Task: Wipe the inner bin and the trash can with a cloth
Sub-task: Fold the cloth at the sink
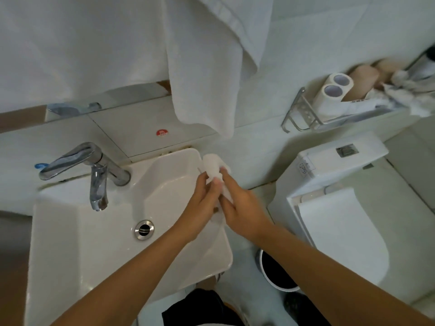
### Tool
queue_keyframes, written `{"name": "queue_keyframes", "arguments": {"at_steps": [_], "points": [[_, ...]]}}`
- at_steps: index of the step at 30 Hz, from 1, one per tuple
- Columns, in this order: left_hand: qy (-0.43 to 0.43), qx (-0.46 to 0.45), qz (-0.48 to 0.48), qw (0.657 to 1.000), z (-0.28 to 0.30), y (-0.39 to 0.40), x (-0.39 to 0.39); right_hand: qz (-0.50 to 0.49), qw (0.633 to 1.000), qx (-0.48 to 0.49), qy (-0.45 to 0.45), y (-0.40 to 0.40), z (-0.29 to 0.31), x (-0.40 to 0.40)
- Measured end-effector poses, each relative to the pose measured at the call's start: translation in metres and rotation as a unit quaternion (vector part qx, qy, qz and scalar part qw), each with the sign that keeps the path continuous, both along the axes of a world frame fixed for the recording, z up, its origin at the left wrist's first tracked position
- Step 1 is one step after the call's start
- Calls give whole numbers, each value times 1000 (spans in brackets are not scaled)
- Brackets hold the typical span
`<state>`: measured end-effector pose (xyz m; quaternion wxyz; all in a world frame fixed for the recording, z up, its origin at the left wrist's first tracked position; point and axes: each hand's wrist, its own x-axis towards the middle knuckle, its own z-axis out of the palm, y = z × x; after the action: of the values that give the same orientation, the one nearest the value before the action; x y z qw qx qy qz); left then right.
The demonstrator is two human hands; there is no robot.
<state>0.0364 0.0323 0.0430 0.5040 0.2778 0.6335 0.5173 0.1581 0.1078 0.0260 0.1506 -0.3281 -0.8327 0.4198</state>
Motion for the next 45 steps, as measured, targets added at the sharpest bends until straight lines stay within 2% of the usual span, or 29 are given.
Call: {"name": "queue_keyframes", "arguments": {"at_steps": [3, 5, 6, 8, 10, 11, 13, 14, 16, 17, 19, 21, 22, 24, 26, 28, 30, 32, 34, 36, 39, 41, 45], "points": [[-55, 21, 82, 995, 22, 8, 5, 35, 998, 50, 26, -12, 22, 4], [-83, 37, 110, 990, 36, 12, -1, 44, 995, 34, 80, -13, 33, 14], [-99, 43, 106, 989, 41, 14, -5, 10, 993, 4, 121, -10, 36, 20], [-138, 38, 80, 986, 52, 18, -14, -127, 975, -57, 172, 4, 37, 27], [-190, 11, 49, 981, 63, 21, -17, -239, 944, -166, 155, 23, 45, 24], [-219, -2, 26, 975, 68, 22, -17, -252, 922, -252, 155, 32, 49, 22], [-262, -25, -21, 965, 75, 22, -15, -213, 851, -432, 210, 47, 52, 25], [-271, -28, -39, 962, 78, 23, -14, -198, 818, -491, 224, 49, 58, 28], [-250, -23, -55, 966, 83, 26, -14, -174, 778, -552, 244, 50, 61, 35], [-214, -18, -54, 975, 83, 29, -15, -166, 773, -556, 257, 52, 58, 37], [-94, -13, -43, 995, 79, 34, -21, -170, 776, -541, 276, 56, 50, 39], [112, -10, -59, 992, 76, 36, -26, -204, 787, -512, 276, 56, 48, 38], [214, -8, -82, 973, 73, 36, -25, -229, 801, -486, 265, 54, 47, 37], [357, -13, -102, 929, 68, 36, -17, -279, 839, -406, 232, 47, 51, 35], [448, -25, -94, 889, 62, 37, -6, -319, 872, -313, 197, 42, 56, 32], [499, -61, -80, 861, 59, 42, 3, -350, 893, -224, 172, 39, 61, 29], [510, -89, -63, 853, 60, 46, 9, -364, 899, -188, 157, 35, 63, 26], [511, -88, -52, 853, 64, 48, 15, -362, 900, -201, 137, 30, 67, 27], [480, -67, -48, 873, 69, 45, 20, -353, 899, -220, 136, 28, 68, 30], [412, -41, -66, 908, 73, 39, 23, -345, 895, -237, 153, 28, 72, 34], [199, 28, -109, 973, 73, 29, 28, -297, 880, -311, 201, 31, 79, 43], [86, 48, -139, 985, 71, 23, 33, -241, 894, -327, 190, 33, 84, 52], [56, 101, -169, 979, 60, 17, 52, -157, 961, -205, 98, 33, 87, 73]]}}
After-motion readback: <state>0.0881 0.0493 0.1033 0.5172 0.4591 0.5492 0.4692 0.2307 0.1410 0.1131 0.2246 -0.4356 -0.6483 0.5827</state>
